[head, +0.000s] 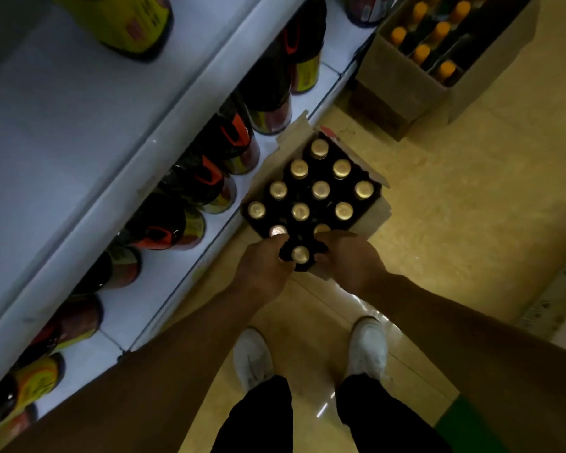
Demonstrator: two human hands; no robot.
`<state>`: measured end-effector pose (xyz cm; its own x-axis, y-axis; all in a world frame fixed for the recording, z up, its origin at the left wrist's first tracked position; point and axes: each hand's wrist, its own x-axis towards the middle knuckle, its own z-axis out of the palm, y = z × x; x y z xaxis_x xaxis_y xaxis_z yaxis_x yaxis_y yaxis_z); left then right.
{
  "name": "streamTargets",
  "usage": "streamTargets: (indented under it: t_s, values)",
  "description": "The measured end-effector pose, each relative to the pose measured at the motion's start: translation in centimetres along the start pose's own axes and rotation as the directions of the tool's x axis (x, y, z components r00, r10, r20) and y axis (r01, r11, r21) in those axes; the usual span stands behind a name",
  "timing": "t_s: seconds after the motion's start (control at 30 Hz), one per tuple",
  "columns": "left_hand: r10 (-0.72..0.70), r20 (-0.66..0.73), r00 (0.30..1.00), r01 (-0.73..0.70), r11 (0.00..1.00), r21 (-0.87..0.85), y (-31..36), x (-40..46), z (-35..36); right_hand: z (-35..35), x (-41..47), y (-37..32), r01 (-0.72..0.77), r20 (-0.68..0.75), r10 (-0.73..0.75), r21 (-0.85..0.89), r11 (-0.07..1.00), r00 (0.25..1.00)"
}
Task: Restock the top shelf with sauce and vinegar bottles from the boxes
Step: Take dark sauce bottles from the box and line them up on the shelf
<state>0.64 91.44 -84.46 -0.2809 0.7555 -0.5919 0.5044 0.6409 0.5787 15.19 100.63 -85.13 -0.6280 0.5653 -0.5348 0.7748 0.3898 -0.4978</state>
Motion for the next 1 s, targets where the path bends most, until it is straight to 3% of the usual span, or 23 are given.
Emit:
streamTargets:
  t_s: [0.13,0.23,0.37,0.47,0.83,1.0]
  values:
    - [-0.024,-0.001,1.000,0.024,1.000,0.015,-2.6,2.6,3.2,3.6,2.7,1.7,-0.031,0.021,0.032,-0.052,0.998,0.999]
    - [-0.045,0.008,0.999,0.045,0.998,0.041,-4.6,5.0,5.5,6.2,4.8,2.7,0.027,0.023,-0.024,-0.103,0.994,0.999]
    - [-0.054,0.002,0.999,0.054,0.998,0.028,-6.4,6.6,7.3,8.4,6.0,3.0,0.154,0.022,-0.155,-0.310,0.938,0.988]
    - [-0.062,-0.004,0.998,0.062,0.998,0.025,-7.1,7.0,7.7,8.9,6.5,2.7,0.174,0.069,-0.160,-0.409,0.896,0.985]
    - [-0.070,-0.007,0.997,0.070,0.998,0.001,-7.6,7.0,7.9,9.1,7.3,1.2,0.171,0.090,-0.146,-0.512,0.842,0.985]
    - [-0.047,-0.009,0.999,0.047,0.999,-0.011,-7.4,6.5,7.6,8.6,7.1,1.5,0.186,0.090,-0.162,-0.468,0.864,0.983]
